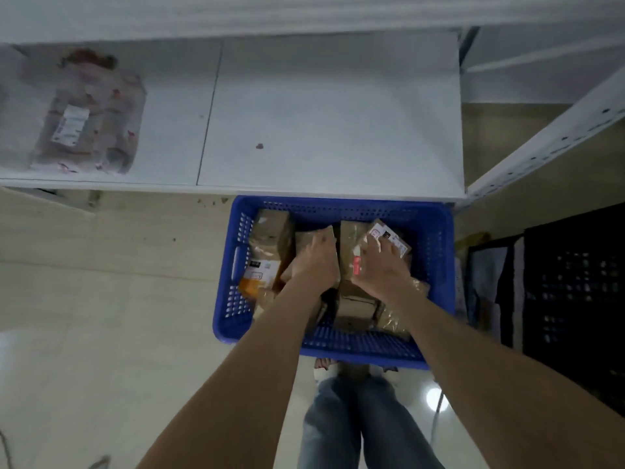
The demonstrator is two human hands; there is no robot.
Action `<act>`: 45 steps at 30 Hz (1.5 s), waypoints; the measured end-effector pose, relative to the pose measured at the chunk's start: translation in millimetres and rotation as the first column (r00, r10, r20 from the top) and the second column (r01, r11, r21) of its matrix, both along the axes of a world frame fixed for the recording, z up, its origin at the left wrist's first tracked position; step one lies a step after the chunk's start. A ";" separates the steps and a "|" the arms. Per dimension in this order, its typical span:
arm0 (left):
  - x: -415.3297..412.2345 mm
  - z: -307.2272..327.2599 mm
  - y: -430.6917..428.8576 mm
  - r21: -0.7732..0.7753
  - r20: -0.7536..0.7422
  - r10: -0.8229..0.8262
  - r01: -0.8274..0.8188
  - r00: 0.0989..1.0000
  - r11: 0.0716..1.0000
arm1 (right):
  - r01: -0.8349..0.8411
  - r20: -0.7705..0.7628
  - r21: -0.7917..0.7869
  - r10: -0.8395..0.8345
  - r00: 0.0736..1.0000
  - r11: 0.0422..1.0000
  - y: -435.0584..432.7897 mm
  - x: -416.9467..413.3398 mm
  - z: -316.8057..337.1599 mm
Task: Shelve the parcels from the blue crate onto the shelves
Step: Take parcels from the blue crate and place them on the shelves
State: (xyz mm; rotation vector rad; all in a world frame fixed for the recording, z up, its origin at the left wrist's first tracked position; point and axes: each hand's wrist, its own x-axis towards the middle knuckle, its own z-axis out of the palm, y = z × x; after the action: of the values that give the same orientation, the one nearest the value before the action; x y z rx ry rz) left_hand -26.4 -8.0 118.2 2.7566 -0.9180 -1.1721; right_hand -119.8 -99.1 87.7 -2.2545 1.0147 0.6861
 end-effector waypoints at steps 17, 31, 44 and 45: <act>-3.8 -295.1 -52.3 -0.088 -0.116 0.018 -0.028 0.993 0.996 | 0.164 -0.190 -0.065 -0.174 0.966 0.984 -95.7 2.1 -301.5; 22.7 -275.2 -46.7 -0.191 -0.201 0.465 -0.500 0.862 0.845 | -0.018 0.002 -0.080 0.018 1.000 0.997 -55.4 18.5 -277.9; 75.4 -1.4 20.1 -0.253 -0.206 0.655 -0.686 0.727 0.682 | -0.312 0.181 -0.126 0.332 0.926 0.941 1.0 60.6 13.4; 78.6 19.3 23.7 -0.273 -0.218 0.693 -0.725 0.687 0.633 | -0.151 0.193 -0.071 0.162 0.968 0.986 2.1 61.4 30.5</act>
State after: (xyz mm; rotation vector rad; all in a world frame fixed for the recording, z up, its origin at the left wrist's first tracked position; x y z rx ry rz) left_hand 52.2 15.7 137.5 2.3471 0.0452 -0.8595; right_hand -58.4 -97.0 118.2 -2.4152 0.7744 0.4903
